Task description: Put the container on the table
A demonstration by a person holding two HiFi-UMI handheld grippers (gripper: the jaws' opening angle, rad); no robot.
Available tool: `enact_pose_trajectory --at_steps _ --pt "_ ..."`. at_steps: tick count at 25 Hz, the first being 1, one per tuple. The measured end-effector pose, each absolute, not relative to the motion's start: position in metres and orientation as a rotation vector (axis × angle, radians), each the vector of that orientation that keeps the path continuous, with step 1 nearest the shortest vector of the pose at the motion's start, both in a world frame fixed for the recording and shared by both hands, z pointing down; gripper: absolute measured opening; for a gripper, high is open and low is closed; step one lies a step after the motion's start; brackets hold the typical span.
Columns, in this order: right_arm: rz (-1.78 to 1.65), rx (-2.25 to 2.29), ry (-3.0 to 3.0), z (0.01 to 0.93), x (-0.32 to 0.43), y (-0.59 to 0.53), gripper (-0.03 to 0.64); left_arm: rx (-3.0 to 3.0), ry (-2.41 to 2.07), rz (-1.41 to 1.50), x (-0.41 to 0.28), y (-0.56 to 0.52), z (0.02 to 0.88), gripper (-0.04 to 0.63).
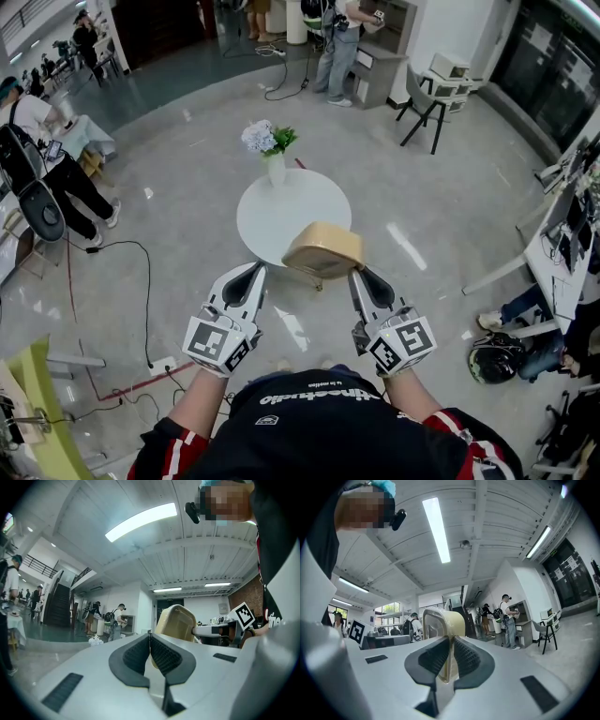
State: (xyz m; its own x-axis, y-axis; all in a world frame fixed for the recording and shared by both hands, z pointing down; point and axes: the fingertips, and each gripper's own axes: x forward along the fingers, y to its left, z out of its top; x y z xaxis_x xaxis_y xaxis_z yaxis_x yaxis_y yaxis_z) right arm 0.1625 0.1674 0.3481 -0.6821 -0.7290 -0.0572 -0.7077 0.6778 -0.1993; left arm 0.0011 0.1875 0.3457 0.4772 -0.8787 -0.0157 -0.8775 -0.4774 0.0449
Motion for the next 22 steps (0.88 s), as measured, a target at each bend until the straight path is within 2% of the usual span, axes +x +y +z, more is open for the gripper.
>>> enact_pose_trajectory --at_steps 22 --pt "-0.243 -1.333 2.696 0.36 0.129 0.172 0.054 2.727 -1.475 -0.055 -0.045 0.179 0.361 0.025"
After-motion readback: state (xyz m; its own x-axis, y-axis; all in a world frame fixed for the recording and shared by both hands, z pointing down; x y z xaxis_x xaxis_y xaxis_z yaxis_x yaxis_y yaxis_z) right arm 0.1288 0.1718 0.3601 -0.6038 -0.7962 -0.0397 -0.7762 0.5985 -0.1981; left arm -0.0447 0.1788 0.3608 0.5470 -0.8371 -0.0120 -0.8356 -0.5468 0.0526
